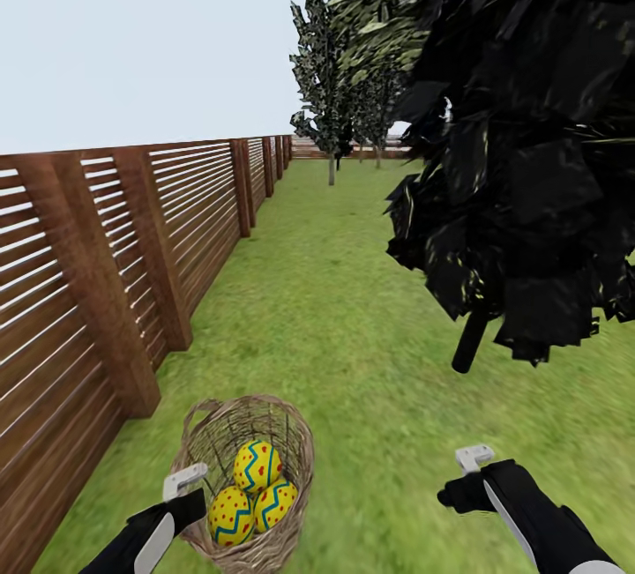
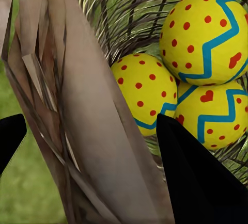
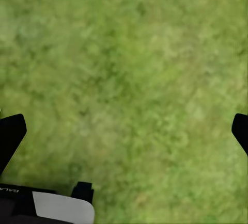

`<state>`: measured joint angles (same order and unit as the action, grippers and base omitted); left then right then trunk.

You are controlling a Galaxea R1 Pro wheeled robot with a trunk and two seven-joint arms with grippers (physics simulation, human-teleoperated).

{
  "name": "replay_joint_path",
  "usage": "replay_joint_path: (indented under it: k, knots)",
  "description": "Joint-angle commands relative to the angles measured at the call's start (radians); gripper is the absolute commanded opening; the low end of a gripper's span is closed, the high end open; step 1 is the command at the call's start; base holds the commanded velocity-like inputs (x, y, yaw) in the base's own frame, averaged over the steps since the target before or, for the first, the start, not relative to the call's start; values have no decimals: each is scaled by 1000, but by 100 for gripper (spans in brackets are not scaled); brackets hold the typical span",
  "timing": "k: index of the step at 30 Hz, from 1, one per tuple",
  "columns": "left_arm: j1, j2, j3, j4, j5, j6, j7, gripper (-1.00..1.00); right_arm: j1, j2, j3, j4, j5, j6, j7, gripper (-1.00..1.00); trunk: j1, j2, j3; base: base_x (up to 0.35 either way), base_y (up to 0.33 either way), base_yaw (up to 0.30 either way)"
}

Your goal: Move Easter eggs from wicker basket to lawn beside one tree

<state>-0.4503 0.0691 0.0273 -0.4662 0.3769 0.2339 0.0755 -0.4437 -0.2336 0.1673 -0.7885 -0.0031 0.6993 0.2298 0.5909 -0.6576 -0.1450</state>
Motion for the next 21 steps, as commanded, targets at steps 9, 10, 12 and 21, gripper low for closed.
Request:
replay_joint_path:
  k: [9,10,12,21]
  knots:
    - [0,0,0,-5,11,6,4,-100,-1,-1,3,-2,-1,5,2,100,1,-1,-2,339,122,0]
    - [0,0,0,-5,11,6,4,-100,-1,-1,3,-2,-1,5,2,100,1,-1,-2,339,113,0]
    - [-1,0,0,-5,11,6,4,-100,-1,-1,3,-2,-1,5,2,100,1,-1,-2,339,108,0]
    - [0,0,0,-5,11,6,4,-100,-1,-1,3,-2,-1,5,2,100,1,-1,-2,339,98,0]
